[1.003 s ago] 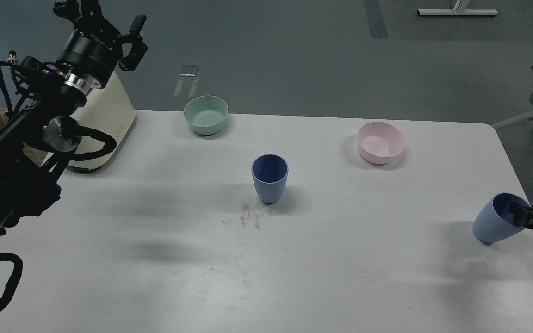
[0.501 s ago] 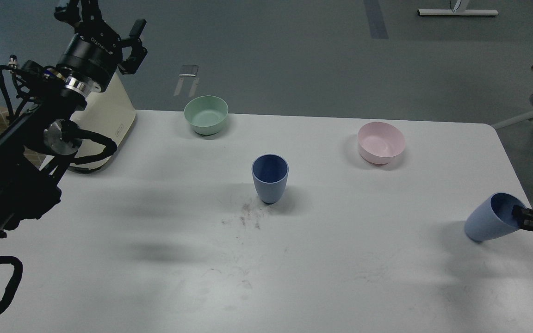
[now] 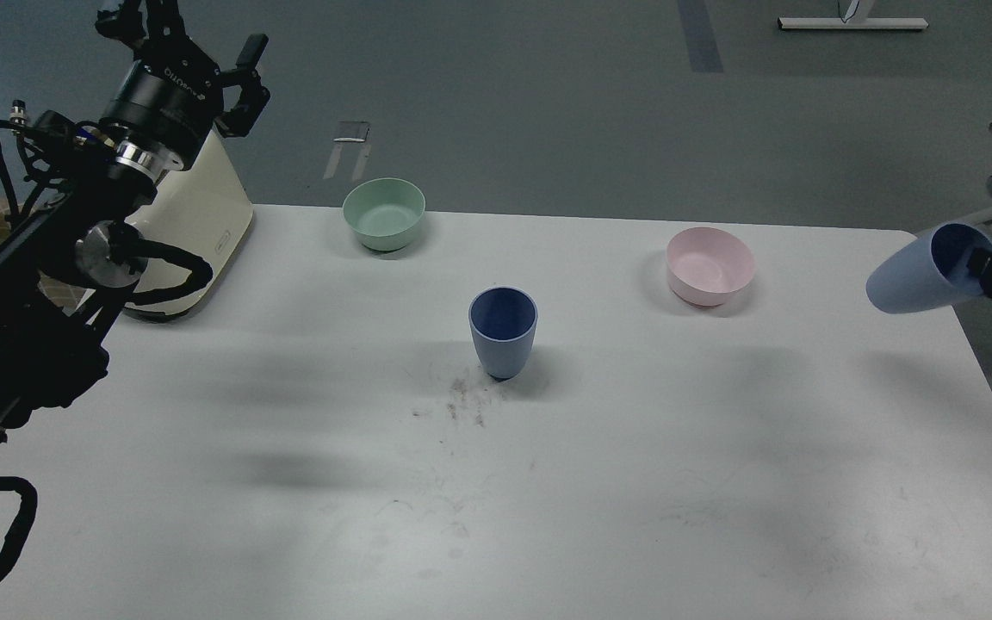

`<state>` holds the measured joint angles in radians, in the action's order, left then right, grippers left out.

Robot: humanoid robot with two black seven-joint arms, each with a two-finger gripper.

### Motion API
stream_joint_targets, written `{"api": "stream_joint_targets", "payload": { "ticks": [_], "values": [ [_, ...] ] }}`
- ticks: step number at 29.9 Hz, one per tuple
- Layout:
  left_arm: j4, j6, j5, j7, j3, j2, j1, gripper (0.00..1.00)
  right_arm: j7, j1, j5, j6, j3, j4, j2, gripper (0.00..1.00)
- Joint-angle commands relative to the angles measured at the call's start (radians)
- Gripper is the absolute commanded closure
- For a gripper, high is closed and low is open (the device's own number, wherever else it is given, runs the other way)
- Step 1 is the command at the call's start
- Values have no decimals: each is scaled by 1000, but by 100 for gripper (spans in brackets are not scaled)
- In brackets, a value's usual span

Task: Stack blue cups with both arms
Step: 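Lift the blue cup with the right gripper and carry it above the centered cup, then lower the held cup into the centered blue cup with the right gripper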

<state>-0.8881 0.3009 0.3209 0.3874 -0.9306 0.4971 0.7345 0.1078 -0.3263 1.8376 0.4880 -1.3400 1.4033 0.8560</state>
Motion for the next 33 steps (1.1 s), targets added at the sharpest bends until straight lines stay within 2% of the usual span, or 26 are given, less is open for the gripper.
{"api": "stream_joint_targets", "payload": {
  "ticks": [1, 3, 7, 9, 13, 22, 33],
  "values": [
    [0, 3, 0, 1, -22, 0, -4, 2, 0, -77, -4, 1, 58, 52, -8, 100],
    [0, 4, 0, -5, -51, -5, -18, 2, 0, -178, -8, 1, 126, 71, -29, 100],
    [0, 10, 0, -7, -63, -6, -27, 2, -3, -475, -1, 1, 427, 59, -118, 100],
    [0, 12, 0, -7, -63, -2, -29, 2, -5, -534, -1, 1, 490, 56, -153, 100],
    [0, 14, 0, -8, -63, 3, -29, 2, -20, -658, 0, 1, 590, 30, -319, 100],
    [0, 14, 0, -8, -63, 5, -29, 2, -39, -766, 3, 1, 781, -50, -483, 100],
    [0, 14, 1, -8, -65, 0, -29, 2, -39, -784, 5, 1, 889, -132, -548, 100]
  ]
}}
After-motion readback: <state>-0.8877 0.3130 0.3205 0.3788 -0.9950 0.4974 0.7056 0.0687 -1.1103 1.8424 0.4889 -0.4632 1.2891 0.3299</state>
